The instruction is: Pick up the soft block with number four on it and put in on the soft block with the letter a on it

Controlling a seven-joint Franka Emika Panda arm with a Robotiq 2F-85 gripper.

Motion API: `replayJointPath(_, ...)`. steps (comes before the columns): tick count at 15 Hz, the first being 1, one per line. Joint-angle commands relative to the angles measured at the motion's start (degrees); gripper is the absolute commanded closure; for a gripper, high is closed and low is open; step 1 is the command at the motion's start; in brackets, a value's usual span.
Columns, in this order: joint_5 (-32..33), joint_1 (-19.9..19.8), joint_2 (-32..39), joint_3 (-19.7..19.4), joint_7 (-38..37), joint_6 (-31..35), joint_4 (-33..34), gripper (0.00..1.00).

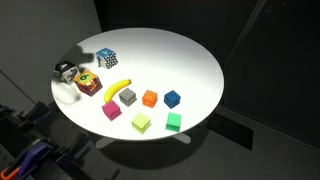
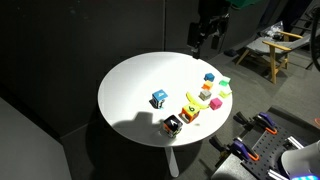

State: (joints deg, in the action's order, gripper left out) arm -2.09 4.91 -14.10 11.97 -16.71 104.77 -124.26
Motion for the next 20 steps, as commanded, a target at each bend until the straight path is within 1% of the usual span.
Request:
replayJointPath(1,0.02,0.39,4.23,-1.71,3.35,5.41,1.55,0.0)
replayJointPath(6,0.08,0.18,9.78,-3.61,7.6,14.72,2.17,0.0)
replayJointPath(9,0.76,0.12,13.28,-4.42,8.8,18.99,2.71,0.0)
replayJointPath(16,3.59,0.49,23.37,-5.78,6.96,25.49,6.19,0.0)
replayJointPath(20,2.65,0.76,27.9,-6.49,5.73,26.52,8.33,0.0)
